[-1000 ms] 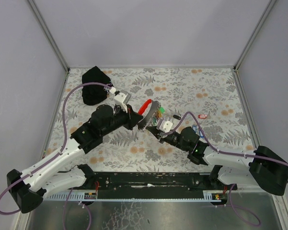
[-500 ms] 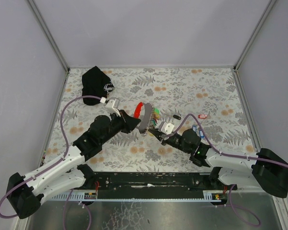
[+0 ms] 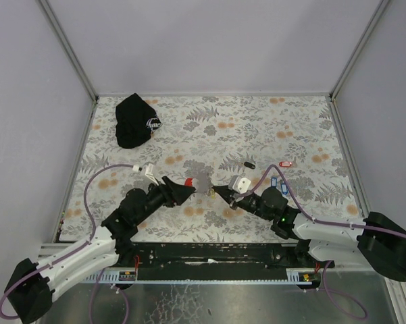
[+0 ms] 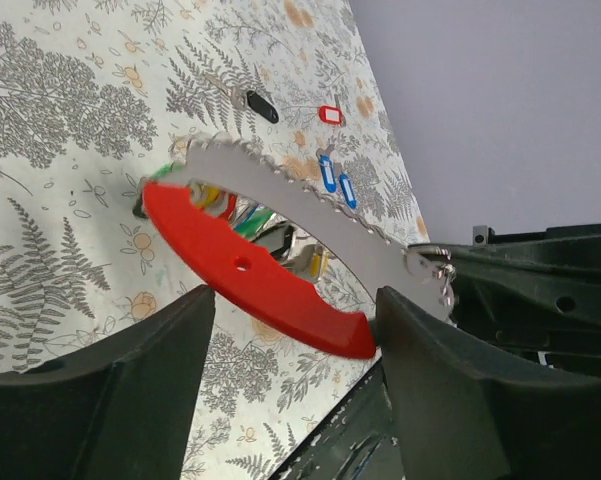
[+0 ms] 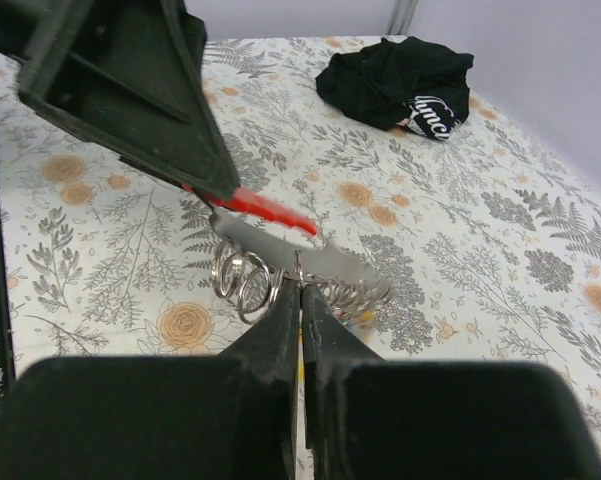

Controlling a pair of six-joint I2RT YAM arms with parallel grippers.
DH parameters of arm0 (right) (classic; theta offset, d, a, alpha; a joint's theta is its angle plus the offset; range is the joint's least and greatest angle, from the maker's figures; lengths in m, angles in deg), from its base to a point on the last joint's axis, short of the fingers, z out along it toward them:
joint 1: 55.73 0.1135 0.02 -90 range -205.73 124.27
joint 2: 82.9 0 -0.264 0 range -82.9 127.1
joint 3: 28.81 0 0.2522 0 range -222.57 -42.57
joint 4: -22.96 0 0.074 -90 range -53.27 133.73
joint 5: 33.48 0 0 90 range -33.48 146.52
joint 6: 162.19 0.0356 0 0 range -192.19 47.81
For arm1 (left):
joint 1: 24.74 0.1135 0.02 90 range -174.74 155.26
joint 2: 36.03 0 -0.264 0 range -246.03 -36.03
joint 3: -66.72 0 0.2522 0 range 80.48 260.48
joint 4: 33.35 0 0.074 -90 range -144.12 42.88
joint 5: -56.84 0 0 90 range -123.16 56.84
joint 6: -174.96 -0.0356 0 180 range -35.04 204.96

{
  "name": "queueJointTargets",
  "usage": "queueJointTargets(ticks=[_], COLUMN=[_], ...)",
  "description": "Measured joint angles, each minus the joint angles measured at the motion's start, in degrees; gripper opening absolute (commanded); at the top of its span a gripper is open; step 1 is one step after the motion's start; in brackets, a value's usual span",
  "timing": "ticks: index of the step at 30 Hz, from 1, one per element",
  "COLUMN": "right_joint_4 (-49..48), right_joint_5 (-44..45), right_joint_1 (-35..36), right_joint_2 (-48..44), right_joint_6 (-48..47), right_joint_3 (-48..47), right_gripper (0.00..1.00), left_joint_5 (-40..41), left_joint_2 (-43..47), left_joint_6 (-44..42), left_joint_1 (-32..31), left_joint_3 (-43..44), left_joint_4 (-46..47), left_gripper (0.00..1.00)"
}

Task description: Put the keys on the keyring

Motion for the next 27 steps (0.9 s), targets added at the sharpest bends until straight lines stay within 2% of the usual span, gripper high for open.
queueJointTargets(ticks=[3,7,10,13,17,22,27], right_joint_4=[-0.9,-1.92,-1.9,-1.9,-3.23,-2.36,3.02], right_joint_5=[0.55,0.72,0.63,0.24,-0.98,-1.42,-0.52], right_joint_1=[-0.02,-0.04,-0.02,-0.02,-0.07,-0.07,-0.07], right_joint_2=[1.11,3.39,5.4,7.28,9.44,11.96,13.7], right_joint_6=[0.46,0.98,1.25,1.66,2.21,1.29,-3.54], right_joint_3=[0.24,0.24,0.24,0.24,-0.11,-2.75,-8.31], right_gripper=[0.0,0.0,0.0,0.0,0.0,0.0,0.0], left_joint_5=[0.11,0.52,1.14,1.88,1.38,-0.98,-2.36], left_joint_2=[4.44,10.43,13.68,14.58,8.22,-4.11,-8.24], left_joint_6=[-0.31,-3.32,-6.12,-9.55,-13.92,-17.35,-19.87], left_joint_1=[0.2,0.24,0.26,0.44,0.57,0.83,2.54], left_joint_3=[-1.99,-3.08,-3.65,-3.85,-3.56,-2.99,0.31], left_joint_4=[-0.5,-0.87,-1.2,-1.09,0.87,3.87,5.44], left_gripper=[0.75,0.77,0.77,0.7,0.61,0.59,0.59])
